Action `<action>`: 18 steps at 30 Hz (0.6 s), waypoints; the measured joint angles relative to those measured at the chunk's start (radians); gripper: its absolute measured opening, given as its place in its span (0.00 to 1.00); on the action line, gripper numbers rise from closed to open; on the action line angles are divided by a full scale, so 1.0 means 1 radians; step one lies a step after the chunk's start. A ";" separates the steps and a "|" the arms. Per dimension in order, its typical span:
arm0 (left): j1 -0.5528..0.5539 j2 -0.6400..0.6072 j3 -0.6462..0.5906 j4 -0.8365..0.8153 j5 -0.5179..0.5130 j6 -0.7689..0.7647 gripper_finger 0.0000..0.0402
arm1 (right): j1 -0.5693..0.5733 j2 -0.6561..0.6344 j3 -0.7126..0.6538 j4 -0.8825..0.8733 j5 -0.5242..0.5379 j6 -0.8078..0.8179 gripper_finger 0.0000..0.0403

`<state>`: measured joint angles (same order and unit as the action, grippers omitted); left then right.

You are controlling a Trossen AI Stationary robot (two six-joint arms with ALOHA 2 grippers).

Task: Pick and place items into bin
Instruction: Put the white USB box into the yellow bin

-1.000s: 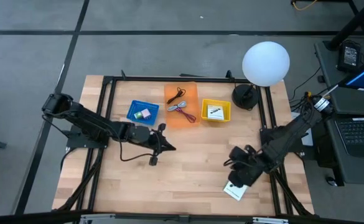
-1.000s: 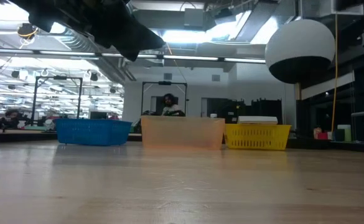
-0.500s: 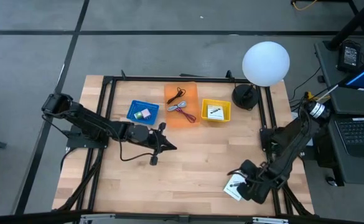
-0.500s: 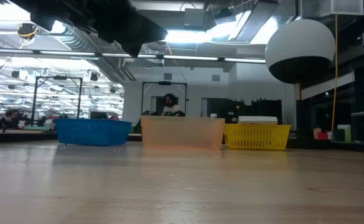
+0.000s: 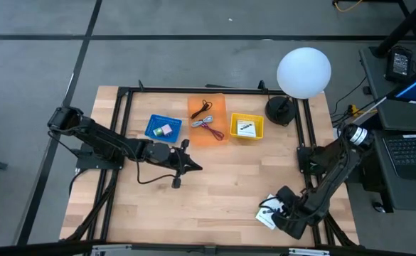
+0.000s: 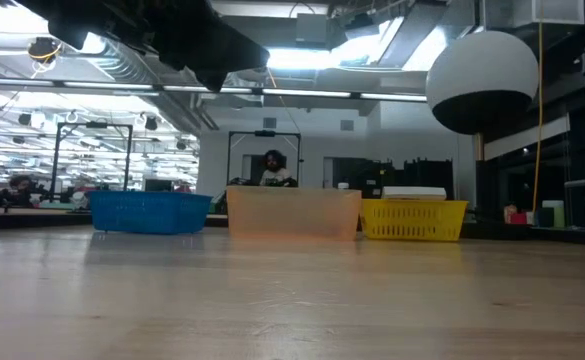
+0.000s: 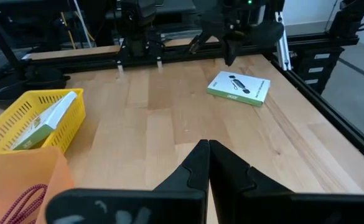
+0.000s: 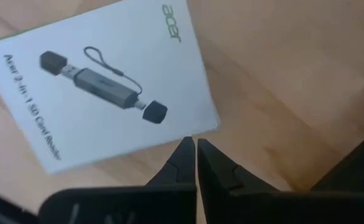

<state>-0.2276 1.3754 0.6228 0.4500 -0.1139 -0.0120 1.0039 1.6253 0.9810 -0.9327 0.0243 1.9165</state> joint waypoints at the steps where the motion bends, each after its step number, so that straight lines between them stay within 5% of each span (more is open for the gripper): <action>1: 0.000 0.000 0.000 0.000 0.000 0.000 0.01 | 0.000 0.009 0.000 0.001 0.000 0.008 0.00; 18: 0.000 0.000 0.000 -0.001 0.000 0.000 0.01 | -0.006 0.056 -0.003 0.024 0.019 0.068 0.00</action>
<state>-0.2276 1.3750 0.6228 0.4491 -0.1139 -0.0120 0.9976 1.6814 0.9781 -0.9083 0.0437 1.9848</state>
